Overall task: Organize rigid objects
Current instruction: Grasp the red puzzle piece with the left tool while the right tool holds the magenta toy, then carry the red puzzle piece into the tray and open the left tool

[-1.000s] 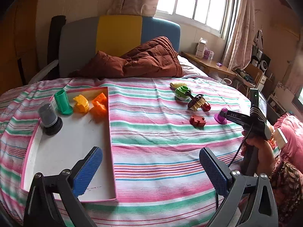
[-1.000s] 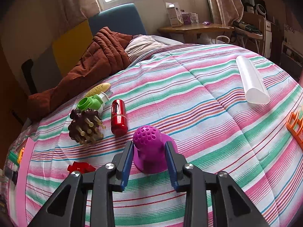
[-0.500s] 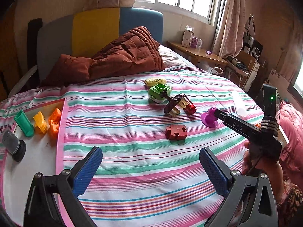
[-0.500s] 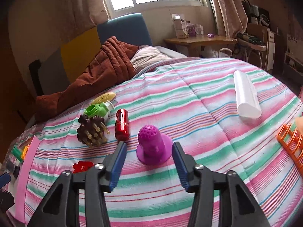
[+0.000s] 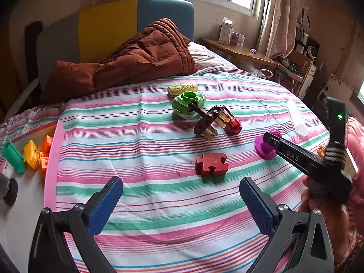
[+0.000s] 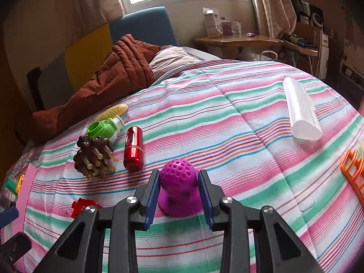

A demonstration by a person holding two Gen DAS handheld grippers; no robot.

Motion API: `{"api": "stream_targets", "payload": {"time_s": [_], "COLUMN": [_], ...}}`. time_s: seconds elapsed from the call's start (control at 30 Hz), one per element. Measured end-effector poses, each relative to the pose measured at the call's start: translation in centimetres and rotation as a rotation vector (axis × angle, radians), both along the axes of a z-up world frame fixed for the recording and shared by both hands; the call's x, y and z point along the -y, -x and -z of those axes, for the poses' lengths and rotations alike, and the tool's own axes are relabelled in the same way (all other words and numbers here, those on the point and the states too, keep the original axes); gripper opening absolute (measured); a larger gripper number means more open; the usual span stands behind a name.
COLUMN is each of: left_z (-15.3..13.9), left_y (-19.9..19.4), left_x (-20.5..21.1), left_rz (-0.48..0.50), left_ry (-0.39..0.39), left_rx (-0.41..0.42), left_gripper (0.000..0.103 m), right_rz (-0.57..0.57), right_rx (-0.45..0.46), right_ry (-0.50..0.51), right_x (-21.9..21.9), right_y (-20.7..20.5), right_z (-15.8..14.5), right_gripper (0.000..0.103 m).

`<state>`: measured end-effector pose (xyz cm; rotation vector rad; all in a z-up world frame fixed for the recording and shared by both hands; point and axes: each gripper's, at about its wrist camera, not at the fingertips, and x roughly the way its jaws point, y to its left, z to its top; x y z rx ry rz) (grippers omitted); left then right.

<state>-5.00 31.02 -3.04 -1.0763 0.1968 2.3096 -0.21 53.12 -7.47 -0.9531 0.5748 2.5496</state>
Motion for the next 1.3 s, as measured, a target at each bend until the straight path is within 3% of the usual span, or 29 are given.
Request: {"api": "stream_targets", "payload": {"time_s": [0.17, 0.37, 0.43, 0.5, 0.57, 0.6, 0.63, 0.93, 1.17, 1.3], "left_z": [1.5, 3.5, 4.3, 5.0, 5.0, 5.0, 5.0, 4.6, 3.1, 1.7], "left_y": [1.9, 2.8, 3.0, 3.3, 3.3, 3.2, 3.1, 2.0, 0.3, -1.1], "left_x": [-3.4, -6.7, -7.1, -7.5, -7.4, -7.3, -7.2, -3.7, 0.0, 2.4], "left_rz": [0.011, 0.055, 0.073, 0.099, 0.099, 0.1, 0.102, 0.075, 0.048, 0.05], "left_ry": [0.018, 0.105, 0.115, 0.124, 0.111, 0.103, 0.102, 0.04, -0.025, -0.056], "left_rx": [0.033, -0.032, -0.021, 0.012, 0.014, 0.012, 0.007, -0.001, -0.008, -0.016], "left_gripper": [0.103, 0.1, 0.092, 0.071, 0.064, 0.052, 0.047, 0.046, 0.046, 0.046], "right_rz": [0.073, 0.094, 0.087, 0.084, 0.081, 0.078, 0.076, 0.06, -0.099, -0.126], "right_rx": [-0.06, -0.064, -0.061, -0.059, -0.056, -0.055, -0.053, -0.064, -0.113, -0.097], "right_ry": [0.033, -0.014, -0.031, -0.047, -0.057, -0.058, -0.057, -0.075, -0.071, -0.088], "right_x": [-0.6, -0.1, 0.2, 0.5, 0.6, 0.6, 0.6, 1.1, 3.5, 4.3], "right_y": [-2.2, -2.4, -2.3, -2.2, -2.1, -2.1, -2.1, -2.0, -1.7, -1.4], "right_z": [-0.1, -0.4, -0.4, -0.5, -0.5, -0.4, -0.4, -0.5, -1.0, -0.9], "right_gripper": [0.033, 0.033, 0.033, 0.033, 0.033, 0.033, 0.033, 0.033, 0.033, 0.033]}}
